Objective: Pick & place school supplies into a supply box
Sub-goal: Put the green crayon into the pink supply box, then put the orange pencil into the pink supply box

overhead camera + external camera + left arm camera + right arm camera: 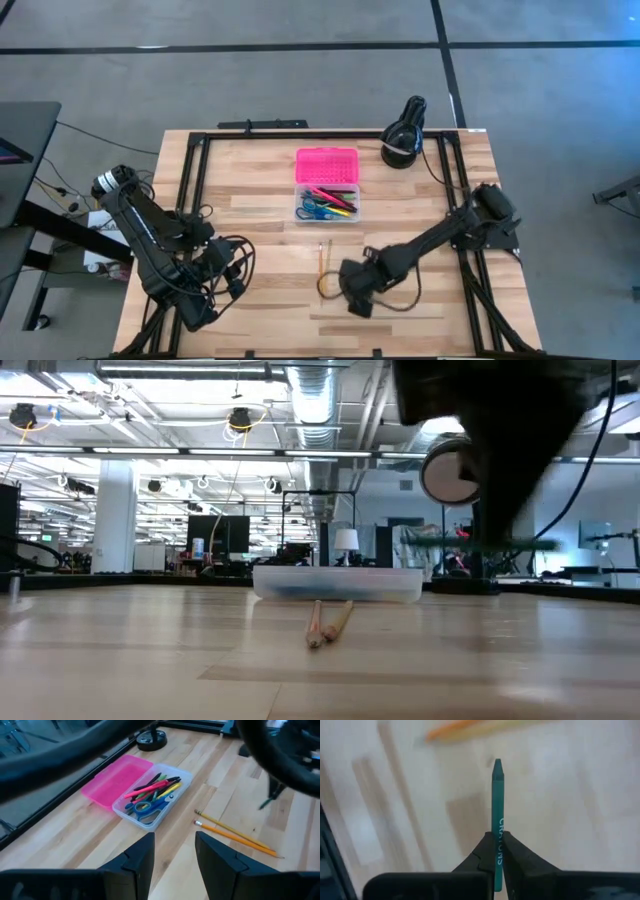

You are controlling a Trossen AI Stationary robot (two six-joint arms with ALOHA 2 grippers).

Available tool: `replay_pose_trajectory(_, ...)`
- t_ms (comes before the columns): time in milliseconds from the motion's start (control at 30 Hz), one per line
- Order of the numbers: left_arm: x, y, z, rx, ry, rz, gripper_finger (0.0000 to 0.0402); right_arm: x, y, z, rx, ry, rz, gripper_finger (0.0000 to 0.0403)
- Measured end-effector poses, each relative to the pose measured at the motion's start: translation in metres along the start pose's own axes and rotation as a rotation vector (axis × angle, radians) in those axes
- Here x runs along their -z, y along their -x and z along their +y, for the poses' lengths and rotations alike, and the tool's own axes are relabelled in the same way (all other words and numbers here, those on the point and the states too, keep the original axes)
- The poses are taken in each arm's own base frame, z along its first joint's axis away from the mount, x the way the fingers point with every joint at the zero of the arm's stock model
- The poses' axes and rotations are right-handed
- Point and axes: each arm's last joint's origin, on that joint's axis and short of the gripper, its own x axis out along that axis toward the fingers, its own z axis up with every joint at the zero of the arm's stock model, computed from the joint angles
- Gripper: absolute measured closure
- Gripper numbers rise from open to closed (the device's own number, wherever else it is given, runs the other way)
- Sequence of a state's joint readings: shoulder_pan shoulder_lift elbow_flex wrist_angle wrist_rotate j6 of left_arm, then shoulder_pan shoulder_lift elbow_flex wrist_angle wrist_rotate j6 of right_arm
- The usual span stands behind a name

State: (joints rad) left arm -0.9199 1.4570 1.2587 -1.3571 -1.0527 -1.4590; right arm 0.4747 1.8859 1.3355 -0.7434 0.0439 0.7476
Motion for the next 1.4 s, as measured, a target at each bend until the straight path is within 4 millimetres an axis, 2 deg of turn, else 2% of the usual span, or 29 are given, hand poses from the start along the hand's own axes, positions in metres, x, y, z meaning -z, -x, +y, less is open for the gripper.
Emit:
replay_pose_trajectory(133,0.000,0.000,0.000,-0.002,-0.001,-0.012,0.0264,-0.024,0.010,-0.030,0.053,-0.046,-0.062,0.0400)
replay_pose_trajectory(400,0.000,0.000,0.000,-0.004,-0.005,-0.014,0.0264,-0.073,0.013,-0.115,0.135,-0.136,-0.100,0.0400)
replay_pose_trajectory(533,0.000,0.000,-0.001,0.005,0.010,-0.010,0.0264,-0.085,0.016,-0.149,0.160,-0.164,-0.106,0.0399)
replay_pose_trajectory(667,0.000,0.000,-0.002,0.010,0.020,-0.008,0.0264,-0.091,0.018,-0.170,0.153,-0.149,-0.096,0.0399)
replay_pose_trajectory(800,0.000,0.000,-0.002,0.011,0.021,-0.008,0.0264,-0.093,0.019,-0.178,0.152,-0.127,-0.094,0.0399)
replay_pose_trajectory(1033,-0.001,0.000,-0.002,0.009,0.018,-0.012,0.0264,-0.093,0.019,-0.178,0.133,-0.118,-0.087,0.0382)
replay_pose_trajectory(1400,-0.001,0.000,-0.002,0.010,0.021,-0.017,0.0264,-0.093,0.019,-0.179,0.168,-0.181,-0.103,0.0304)
